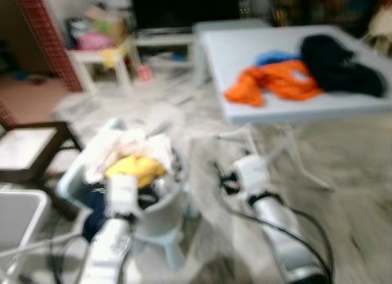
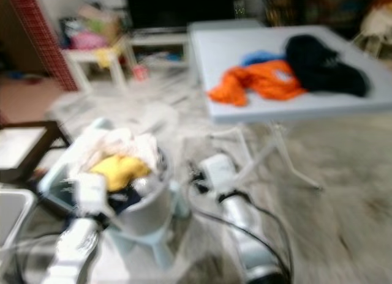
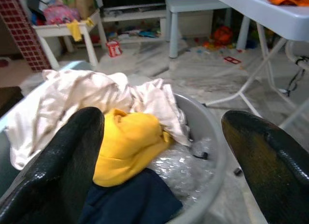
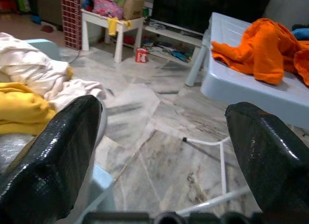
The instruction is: Hang hanger
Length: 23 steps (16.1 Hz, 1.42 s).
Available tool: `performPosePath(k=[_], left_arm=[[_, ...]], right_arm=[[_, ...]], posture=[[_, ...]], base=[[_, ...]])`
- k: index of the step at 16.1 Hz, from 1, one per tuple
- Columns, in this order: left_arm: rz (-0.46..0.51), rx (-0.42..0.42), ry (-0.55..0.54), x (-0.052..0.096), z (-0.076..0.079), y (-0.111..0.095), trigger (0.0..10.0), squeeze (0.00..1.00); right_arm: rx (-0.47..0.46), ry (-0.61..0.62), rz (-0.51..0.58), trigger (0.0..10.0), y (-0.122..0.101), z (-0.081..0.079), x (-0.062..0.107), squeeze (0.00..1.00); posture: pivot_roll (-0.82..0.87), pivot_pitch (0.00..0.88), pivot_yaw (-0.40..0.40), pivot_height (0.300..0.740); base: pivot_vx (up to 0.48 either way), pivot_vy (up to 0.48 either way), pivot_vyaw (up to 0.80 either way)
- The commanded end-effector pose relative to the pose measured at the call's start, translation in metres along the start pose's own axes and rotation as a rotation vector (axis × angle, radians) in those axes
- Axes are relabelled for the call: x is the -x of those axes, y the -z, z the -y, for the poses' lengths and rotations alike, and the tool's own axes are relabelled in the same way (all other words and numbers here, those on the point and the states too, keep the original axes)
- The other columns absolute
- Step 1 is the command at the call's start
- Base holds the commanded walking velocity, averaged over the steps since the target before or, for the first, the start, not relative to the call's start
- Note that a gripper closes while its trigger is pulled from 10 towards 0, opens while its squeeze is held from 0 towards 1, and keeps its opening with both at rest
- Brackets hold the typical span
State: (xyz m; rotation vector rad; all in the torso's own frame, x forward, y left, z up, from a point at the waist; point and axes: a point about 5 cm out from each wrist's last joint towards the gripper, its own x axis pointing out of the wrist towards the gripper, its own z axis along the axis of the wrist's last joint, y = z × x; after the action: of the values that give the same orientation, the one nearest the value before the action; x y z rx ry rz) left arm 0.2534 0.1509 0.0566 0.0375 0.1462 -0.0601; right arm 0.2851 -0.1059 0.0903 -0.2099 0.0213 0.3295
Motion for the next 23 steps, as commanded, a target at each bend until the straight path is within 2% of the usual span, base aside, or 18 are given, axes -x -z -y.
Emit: performPosePath(k=[1, 6, 15, 19, 23], left_arm=[[-0.001, -0.026, -0.044, 0.000, -0.015, -0.002, 10.0, 0.00], [-0.020, -0.033, -0.063, 0.004, -0.022, 0.004, 10.0, 0.00], [-0.047, -0.036, -0.054, -0.002, -0.021, 0.009, 10.0, 0.00], [-0.116, 0.014, -0.048, -0.011, -0.023, 0.023, 10.0, 0.00], [-0.195, 0.013, 0.044, -0.038, -0.017, 0.030, 10.0, 0.00]], right_arm=[[-0.009, -0.030, 0.028, 10.0, -0.007, -0.010, -0.003, 0.00], [-0.009, -0.028, 0.020, 10.0, -0.005, -0.009, -0.003, 0.00], [-0.012, -0.018, 0.017, 10.0, -0.006, -0.008, -0.002, 0.00], [-0.013, -0.023, 0.010, 10.0, -0.006, -0.008, -0.001, 0.00], [0.002, -0.055, 0.007, 10.0, -0.011, -0.010, 0.003, 0.00]], posture=[[-0.03, 0.000, 0.031, 0.740], [-0.03, 0.000, 0.032, 0.740], [-0.03, 0.000, 0.033, 0.740], [-0.05, 0.014, 0.020, 0.740], [-0.09, 0.058, 0.015, 0.740]], base=[[0.285, 0.296, 0.00], [0.217, 0.293, 0.00], [0.000, 0.000, 0.00], [0.000, 0.000, 0.00], [0.000, 0.000, 0.00]])
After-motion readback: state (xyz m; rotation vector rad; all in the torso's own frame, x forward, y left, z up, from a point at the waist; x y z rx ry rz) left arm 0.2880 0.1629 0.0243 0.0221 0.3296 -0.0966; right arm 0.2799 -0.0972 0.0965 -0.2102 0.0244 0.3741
